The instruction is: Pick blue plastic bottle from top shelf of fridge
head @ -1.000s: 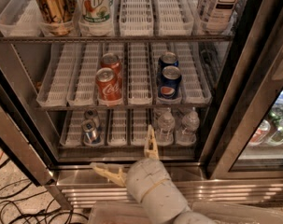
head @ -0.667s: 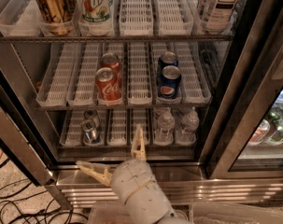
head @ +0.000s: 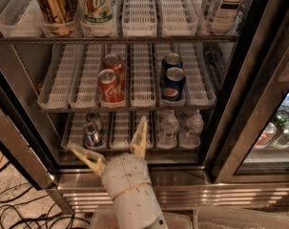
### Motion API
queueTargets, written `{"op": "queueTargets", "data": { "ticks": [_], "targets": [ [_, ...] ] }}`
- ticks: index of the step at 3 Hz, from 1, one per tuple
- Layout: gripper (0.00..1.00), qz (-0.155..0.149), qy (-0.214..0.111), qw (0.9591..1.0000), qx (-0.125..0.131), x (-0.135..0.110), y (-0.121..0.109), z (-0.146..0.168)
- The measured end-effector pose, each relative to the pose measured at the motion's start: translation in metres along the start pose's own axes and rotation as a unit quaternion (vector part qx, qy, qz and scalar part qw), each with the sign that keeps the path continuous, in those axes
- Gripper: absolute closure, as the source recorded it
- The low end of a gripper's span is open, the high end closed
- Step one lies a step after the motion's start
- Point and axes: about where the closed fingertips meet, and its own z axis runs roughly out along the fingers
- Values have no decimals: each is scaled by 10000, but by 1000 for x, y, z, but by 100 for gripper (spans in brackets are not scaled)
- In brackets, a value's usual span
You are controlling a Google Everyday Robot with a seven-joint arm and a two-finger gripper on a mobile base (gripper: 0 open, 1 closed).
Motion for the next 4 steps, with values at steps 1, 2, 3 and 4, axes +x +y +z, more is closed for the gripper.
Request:
{"op": "queueTargets", "data": {
  "ticks": [1, 2, 3, 4],
  "targets": [
    [0, -160, -60, 9962, 855, -28, -45, -2],
    [0, -265, 92, 9872, 1567, -51, -104, -11],
    [0, -321, 369, 9849, 1661, -78, -142, -17],
    [0, -513, 667, 9870, 1369, -100, -152, -12]
  ]
}}
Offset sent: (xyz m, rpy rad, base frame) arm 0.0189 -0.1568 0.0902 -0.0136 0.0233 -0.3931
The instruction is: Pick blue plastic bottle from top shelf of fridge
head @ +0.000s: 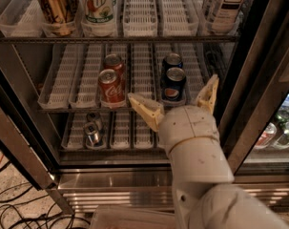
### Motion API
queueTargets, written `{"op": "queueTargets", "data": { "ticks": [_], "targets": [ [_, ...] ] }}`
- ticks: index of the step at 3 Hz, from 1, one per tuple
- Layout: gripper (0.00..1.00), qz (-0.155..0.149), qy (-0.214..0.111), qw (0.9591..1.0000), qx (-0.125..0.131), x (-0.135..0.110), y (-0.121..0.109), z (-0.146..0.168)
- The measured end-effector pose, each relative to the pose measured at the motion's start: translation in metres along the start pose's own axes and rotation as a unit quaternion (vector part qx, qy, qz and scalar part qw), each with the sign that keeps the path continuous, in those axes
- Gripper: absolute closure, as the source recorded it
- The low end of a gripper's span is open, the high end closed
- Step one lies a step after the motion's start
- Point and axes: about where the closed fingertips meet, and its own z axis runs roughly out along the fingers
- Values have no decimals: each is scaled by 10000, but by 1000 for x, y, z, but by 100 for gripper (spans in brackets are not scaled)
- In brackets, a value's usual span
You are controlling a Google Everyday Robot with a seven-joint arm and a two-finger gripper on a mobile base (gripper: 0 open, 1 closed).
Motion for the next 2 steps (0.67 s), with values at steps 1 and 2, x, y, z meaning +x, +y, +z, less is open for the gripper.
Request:
{"op": "queueTargets", "data": {
  "ticks": [1, 2],
  "targets": [
    [0, -250, 127, 9992, -269, -17, 2, 10],
    [0, -324, 121, 9985, -426, -29, 3, 24]
  ]
}}
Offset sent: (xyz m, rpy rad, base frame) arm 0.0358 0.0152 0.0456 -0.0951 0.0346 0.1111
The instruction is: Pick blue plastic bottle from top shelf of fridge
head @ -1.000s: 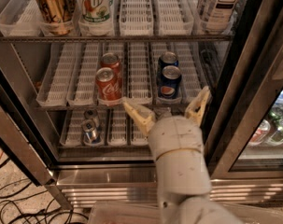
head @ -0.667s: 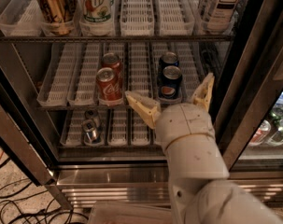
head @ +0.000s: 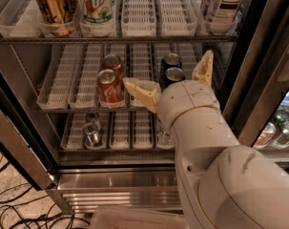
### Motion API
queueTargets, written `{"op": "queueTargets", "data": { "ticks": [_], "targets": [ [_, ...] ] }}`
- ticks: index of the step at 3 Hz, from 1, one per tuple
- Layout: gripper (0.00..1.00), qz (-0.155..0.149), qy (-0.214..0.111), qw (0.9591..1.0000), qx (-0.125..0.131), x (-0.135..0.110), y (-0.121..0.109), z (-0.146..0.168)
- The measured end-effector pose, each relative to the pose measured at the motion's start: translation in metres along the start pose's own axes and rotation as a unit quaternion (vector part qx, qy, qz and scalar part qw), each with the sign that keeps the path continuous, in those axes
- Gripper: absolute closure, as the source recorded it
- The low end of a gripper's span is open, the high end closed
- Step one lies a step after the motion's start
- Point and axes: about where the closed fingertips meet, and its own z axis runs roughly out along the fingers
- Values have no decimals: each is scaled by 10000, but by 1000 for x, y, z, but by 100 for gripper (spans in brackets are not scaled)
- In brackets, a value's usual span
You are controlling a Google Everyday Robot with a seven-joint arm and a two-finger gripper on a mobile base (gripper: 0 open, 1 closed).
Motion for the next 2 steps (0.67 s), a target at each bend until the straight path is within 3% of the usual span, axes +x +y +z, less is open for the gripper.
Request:
{"op": "queueTargets", "data": {
  "ticks": [1, 2],
  "targets": [
    [0, 128, -159, 9998, -32, -8, -5, 11],
    [0, 356, -402, 9985, 125, -12, -16, 16]
  ]
}}
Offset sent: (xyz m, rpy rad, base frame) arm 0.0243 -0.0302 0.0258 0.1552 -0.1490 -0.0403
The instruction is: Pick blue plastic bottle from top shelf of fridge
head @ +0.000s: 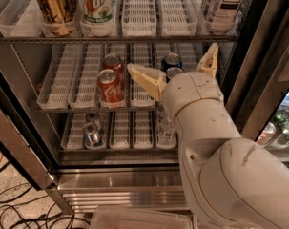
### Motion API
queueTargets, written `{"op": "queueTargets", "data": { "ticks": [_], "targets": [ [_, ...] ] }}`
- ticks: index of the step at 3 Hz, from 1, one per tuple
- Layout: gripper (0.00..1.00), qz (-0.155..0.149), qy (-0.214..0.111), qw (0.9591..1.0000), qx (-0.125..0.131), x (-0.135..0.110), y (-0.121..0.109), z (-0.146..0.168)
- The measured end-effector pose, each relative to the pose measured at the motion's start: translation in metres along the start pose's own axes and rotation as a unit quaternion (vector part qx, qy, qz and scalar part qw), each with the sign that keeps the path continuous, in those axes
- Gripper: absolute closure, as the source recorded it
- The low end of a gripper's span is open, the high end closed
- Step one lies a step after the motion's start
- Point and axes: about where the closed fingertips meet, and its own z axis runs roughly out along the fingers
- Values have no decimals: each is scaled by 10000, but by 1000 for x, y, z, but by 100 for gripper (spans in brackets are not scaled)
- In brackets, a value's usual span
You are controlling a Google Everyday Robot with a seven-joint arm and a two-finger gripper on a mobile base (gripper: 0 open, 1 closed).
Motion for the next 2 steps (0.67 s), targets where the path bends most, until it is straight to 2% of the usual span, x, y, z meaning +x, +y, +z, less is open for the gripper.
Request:
{"op": "queueTargets", "data": {
  "ticks": [1, 2],
  "targets": [
    [0, -42, -73, 10000, 45, -3, -3, 0],
    [0, -17, -9, 9996, 284, 1, -12, -1]
  ]
}}
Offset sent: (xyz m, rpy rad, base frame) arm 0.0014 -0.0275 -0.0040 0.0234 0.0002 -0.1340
